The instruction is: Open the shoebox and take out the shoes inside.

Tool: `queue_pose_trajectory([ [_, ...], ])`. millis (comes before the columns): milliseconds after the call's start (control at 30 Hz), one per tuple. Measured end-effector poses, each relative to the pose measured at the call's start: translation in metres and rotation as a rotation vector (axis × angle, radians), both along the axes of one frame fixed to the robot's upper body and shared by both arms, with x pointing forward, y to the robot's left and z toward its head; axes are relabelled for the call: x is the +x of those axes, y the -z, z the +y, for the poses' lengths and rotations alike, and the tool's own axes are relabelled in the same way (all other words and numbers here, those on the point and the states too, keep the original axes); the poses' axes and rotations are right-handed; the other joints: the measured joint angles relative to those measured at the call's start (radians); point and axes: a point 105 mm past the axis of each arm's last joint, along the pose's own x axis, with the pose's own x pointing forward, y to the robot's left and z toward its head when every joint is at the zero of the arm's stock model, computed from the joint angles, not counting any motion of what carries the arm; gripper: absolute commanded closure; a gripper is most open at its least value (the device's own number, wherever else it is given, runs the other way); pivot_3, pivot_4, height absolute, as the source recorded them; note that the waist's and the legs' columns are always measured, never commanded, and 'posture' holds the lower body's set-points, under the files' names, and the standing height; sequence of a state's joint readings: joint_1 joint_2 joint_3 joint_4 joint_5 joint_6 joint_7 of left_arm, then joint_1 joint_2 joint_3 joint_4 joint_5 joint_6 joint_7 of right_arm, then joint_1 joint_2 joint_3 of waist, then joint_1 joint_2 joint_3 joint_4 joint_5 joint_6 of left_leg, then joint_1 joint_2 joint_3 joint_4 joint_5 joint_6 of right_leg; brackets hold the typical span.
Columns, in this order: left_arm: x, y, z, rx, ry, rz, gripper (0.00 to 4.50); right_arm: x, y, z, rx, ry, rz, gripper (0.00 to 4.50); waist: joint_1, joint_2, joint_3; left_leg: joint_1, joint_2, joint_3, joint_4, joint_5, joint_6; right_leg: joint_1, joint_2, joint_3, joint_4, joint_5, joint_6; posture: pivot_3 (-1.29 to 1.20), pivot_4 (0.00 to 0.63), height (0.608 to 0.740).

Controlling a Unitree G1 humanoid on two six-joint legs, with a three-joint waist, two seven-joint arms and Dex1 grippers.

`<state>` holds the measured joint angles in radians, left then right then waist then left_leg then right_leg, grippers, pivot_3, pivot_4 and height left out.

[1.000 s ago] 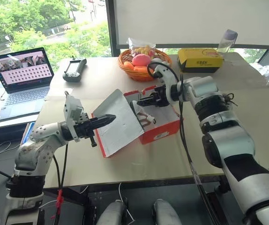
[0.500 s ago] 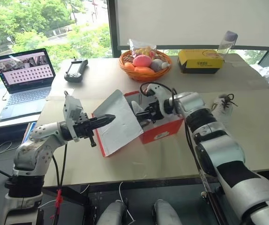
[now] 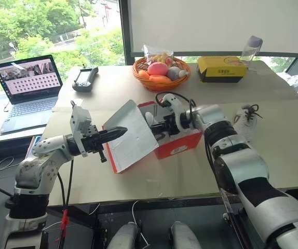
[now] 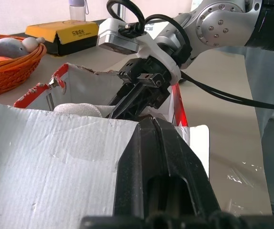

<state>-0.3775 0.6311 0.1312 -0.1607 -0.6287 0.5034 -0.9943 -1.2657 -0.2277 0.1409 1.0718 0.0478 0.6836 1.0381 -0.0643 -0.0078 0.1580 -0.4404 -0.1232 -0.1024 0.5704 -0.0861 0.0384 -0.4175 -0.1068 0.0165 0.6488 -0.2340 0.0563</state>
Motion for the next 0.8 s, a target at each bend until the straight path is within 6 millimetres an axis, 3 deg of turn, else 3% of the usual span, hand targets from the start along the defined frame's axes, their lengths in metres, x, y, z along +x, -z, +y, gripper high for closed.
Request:
queue_pose_trajectory([
  [300,0.001,0.001,-0.001,0.002,0.002,0.002,4.5,0.001,-0.015,-0.019,0.08,0.078,0.068,3.84,0.011,0.001,0.001,-0.006,0.0,0.0,0.0,0.0,0.0,-0.005,0.0,0.0,0.0,0.0,0.0,0.0,0.15,0.732],
  [400,0.001,0.001,-0.001,0.002,0.003,0.003,4.5,0.004,-0.033,-0.035,0.104,0.124,0.046,3.84,0.019,0.002,0.003,-0.007,-0.001,0.0,0.0,0.0,0.0,-0.006,0.0,0.0,-0.001,0.0,0.0,0.0,0.15,0.732],
  [600,-0.001,0.002,-0.003,0.005,0.019,0.006,4.5,-0.001,-0.078,-0.038,0.197,0.13,-0.032,3.84,0.017,0.002,0.003,-0.01,0.0,0.0,0.0,0.0,0.0,-0.006,-0.001,0.0,0.0,0.0,0.0,0.0,0.15,0.732],
  [800,0.001,-0.009,-0.013,-0.059,0.049,-0.029,4.5,-0.007,-0.096,-0.046,0.277,0.192,-0.04,3.84,0.023,0.002,0.004,-0.013,0.0,0.0,0.001,0.0,0.0,-0.007,-0.002,-0.001,-0.001,0.0,0.0,0.0,0.15,0.732],
])
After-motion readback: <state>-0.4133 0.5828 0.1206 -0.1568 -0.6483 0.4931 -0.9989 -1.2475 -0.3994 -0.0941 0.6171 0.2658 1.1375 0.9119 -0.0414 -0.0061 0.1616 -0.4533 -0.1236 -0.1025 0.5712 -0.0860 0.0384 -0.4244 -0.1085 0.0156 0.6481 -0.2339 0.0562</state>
